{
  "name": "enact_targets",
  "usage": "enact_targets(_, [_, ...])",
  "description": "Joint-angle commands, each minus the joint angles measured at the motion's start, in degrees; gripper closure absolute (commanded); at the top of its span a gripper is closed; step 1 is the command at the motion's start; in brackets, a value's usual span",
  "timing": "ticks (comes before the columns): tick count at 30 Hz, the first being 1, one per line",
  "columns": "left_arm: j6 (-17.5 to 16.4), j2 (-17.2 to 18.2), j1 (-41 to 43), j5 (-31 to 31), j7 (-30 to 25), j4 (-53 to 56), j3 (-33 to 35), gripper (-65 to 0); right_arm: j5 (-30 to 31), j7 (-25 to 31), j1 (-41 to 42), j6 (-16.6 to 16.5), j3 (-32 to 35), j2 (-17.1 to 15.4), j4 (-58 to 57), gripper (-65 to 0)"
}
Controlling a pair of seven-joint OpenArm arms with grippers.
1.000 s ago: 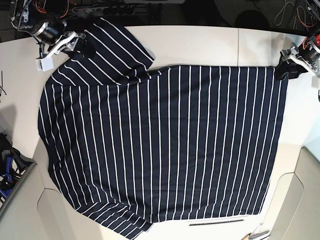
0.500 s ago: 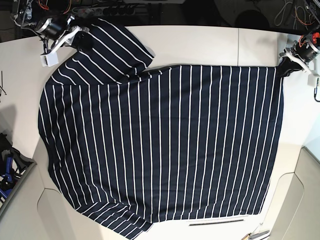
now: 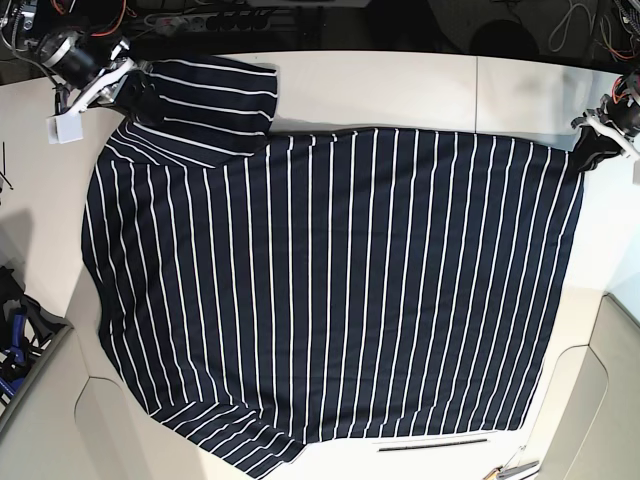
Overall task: Fold the T-shirt properly
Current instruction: 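Lift the shoulder corners with both grippers and fold them over the shirt body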
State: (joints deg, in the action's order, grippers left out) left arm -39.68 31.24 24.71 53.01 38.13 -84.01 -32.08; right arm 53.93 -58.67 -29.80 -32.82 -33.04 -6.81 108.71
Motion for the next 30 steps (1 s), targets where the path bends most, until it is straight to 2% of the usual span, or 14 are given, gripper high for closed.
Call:
enact_targets(1, [-0.3, 1.2, -0.7, 1.2, -0.8, -1.4, -0.5, 0.0, 1.4, 0.8, 0.6, -0.5, -0.4, -0.4, 2.0, 0.0])
enact_targets(7, [-0.3, 1.2, -3.4, 0.5, -0.8, -1.6, -0.5, 0.0, 1.0, 0.8, 4.2, -0.4, -0.4, -0.5, 4.0, 0.0])
enact_targets(14, [-0.3, 1.1, -9.2, -3.7, -1.2, -1.4, -0.5, 0.0, -2.8, 0.9, 13.3, -0.4, -0.4, -0.8, 3.1, 0.0])
enact_targets(16, [-0.3, 1.1, -11.0, -6.6, -2.7, -0.9, -0.5, 0.0, -4.2, 1.2, 15.5, -0.4, -0.4, -1.1, 1.8, 0.0])
enact_targets(19, [-0.3, 1.1, -14.0, -11.1, -5.5, 0.9, -0.5, 0.0, -6.6, 2.2, 19.2, -0.3, -0.4, -1.1, -0.8, 0.0])
enact_targets(27, [-0.3, 1.1, -20.2, -11.4, -6.5, 6.1, -0.1, 0.0, -8.1, 2.8, 30.9, -0.4, -0.3, -1.1, -13.2, 0.0])
enact_targets(30, [-0.3, 1.1, -22.2, -13.6, -7.5, 8.5, 2.0, 0.0, -8.1, 2.7, 35.3, -0.4, -0.2, -1.1, -18.9, 0.0])
